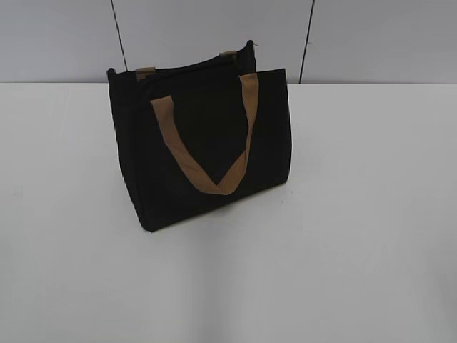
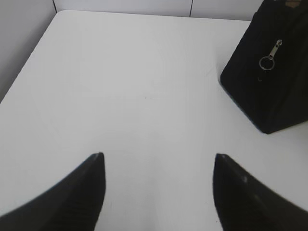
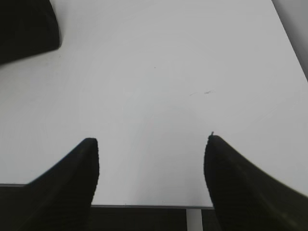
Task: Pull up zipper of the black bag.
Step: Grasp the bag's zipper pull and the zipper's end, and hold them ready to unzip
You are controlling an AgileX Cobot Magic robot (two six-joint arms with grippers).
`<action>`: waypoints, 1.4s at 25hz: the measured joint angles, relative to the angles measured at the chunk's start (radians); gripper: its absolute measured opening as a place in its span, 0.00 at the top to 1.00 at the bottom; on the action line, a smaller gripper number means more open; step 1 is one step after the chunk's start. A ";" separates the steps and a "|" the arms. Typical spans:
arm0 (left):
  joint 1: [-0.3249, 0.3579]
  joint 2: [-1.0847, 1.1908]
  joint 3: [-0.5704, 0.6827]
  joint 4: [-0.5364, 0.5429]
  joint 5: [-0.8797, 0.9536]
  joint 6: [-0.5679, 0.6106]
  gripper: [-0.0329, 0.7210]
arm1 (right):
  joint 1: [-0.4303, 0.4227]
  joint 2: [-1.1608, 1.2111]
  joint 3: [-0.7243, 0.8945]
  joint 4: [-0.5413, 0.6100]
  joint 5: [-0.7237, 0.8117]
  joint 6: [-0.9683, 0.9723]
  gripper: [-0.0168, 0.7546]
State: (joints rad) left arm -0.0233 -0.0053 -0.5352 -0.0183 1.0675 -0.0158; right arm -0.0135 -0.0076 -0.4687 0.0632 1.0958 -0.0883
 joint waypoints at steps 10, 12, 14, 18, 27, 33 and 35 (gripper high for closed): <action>0.000 0.000 0.000 0.000 0.000 0.000 0.26 | 0.000 0.000 0.000 0.000 0.000 0.000 0.31; 0.000 0.000 0.000 0.000 0.000 0.000 0.27 | 0.000 0.000 0.000 0.000 0.000 0.000 0.31; 0.000 0.000 0.000 0.000 0.000 0.000 0.27 | 0.000 0.000 0.000 0.000 0.000 0.000 0.31; 0.000 0.062 -0.021 0.000 -0.038 0.000 0.27 | 0.000 0.000 0.000 0.000 -0.001 0.000 0.31; -0.016 0.352 -0.033 -0.013 -0.506 0.016 0.27 | 0.000 0.000 0.000 0.000 -0.001 0.000 0.31; -0.088 0.529 0.110 -0.042 -0.929 0.031 0.27 | 0.000 0.000 0.000 0.000 -0.001 0.000 0.31; -0.126 0.607 0.162 -0.056 -1.088 0.031 0.27 | 0.000 0.000 0.000 0.000 -0.001 0.000 0.31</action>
State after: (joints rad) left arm -0.1491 0.6021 -0.3732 -0.0745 -0.0210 0.0148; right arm -0.0135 -0.0076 -0.4687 0.0632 1.0948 -0.0883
